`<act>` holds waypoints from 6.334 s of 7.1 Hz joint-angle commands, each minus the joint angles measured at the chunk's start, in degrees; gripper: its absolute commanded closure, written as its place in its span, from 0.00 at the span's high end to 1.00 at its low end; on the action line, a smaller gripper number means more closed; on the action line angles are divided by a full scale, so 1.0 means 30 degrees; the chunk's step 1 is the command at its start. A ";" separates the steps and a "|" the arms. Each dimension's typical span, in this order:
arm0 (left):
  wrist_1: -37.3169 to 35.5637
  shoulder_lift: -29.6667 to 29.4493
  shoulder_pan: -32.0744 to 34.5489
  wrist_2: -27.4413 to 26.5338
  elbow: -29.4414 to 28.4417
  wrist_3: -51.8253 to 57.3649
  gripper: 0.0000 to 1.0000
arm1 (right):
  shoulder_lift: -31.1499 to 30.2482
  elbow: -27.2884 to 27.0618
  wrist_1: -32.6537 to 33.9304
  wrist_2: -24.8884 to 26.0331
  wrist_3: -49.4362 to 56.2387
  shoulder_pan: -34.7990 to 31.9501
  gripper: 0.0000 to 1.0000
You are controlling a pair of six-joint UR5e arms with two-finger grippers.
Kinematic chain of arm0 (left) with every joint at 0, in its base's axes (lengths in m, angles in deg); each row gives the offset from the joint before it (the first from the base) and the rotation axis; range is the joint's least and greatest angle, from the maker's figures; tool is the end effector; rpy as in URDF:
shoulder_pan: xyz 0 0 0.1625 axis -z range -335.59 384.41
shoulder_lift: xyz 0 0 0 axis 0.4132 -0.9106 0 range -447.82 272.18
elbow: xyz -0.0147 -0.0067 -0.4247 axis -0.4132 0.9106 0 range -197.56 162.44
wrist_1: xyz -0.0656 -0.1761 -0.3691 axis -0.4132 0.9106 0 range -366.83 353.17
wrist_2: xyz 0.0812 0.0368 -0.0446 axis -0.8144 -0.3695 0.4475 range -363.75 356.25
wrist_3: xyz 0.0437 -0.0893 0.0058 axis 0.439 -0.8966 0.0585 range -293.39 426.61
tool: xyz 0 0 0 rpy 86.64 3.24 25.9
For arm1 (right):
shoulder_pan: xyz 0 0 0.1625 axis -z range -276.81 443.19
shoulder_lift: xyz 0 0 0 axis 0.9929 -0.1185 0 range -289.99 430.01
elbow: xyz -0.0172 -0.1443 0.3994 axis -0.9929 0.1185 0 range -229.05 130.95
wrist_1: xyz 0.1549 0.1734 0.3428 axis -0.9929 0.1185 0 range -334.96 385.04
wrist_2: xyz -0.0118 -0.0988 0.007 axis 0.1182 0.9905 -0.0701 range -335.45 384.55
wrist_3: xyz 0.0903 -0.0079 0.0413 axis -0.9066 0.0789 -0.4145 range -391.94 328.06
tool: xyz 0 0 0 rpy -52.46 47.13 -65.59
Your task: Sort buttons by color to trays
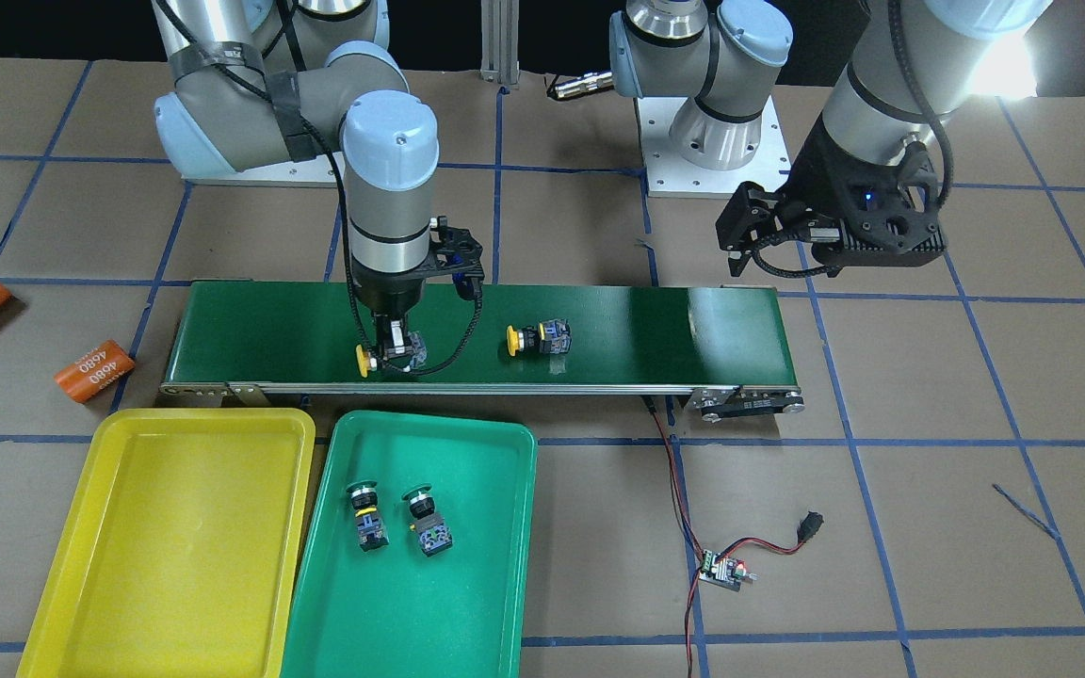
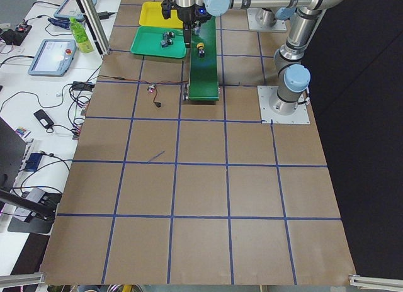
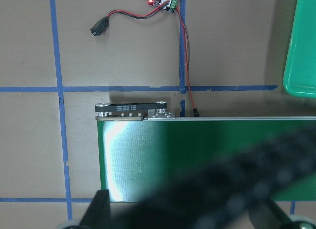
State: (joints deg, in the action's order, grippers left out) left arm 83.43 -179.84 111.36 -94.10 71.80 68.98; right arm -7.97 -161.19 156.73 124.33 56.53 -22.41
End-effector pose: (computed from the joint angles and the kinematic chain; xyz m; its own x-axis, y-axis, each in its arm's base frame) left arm -0.1057 -0.5101 0.4753 -0.9999 -0.0117 -0.0049 -0.0118 0.9995 0.0290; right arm 0.2533 -0.4742 0.2738 0.2411 -0.9610 0.1355 -0.9619 -0.2181 0.1647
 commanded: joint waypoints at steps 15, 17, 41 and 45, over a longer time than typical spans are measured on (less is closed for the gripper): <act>-0.0029 -0.0029 -0.0010 0.0059 -0.0198 -0.0263 1.00 | -0.2566 -0.0875 -0.3732 -0.2350 -0.2533 0.1846 1.00; -0.0029 0.0000 0.0019 0.0030 -0.0109 -0.0263 1.00 | -0.1990 -0.1261 -0.3029 -0.1300 -0.3232 0.0400 1.00; -0.0059 -0.0058 0.0019 0.0059 -0.0314 -0.0293 1.00 | 0.0286 0.2279 -0.1863 -0.3754 0.0835 0.6406 0.83; -0.0029 -0.0028 -0.0010 0.0001 -0.0490 -0.0205 1.00 | -0.1868 0.9418 -1.4307 -0.3579 -0.1334 0.4820 0.93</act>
State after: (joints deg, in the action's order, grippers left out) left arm 83.33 -179.81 111.35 -93.98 70.51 68.37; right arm -12.88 -139.04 125.00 113.63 53.43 -7.49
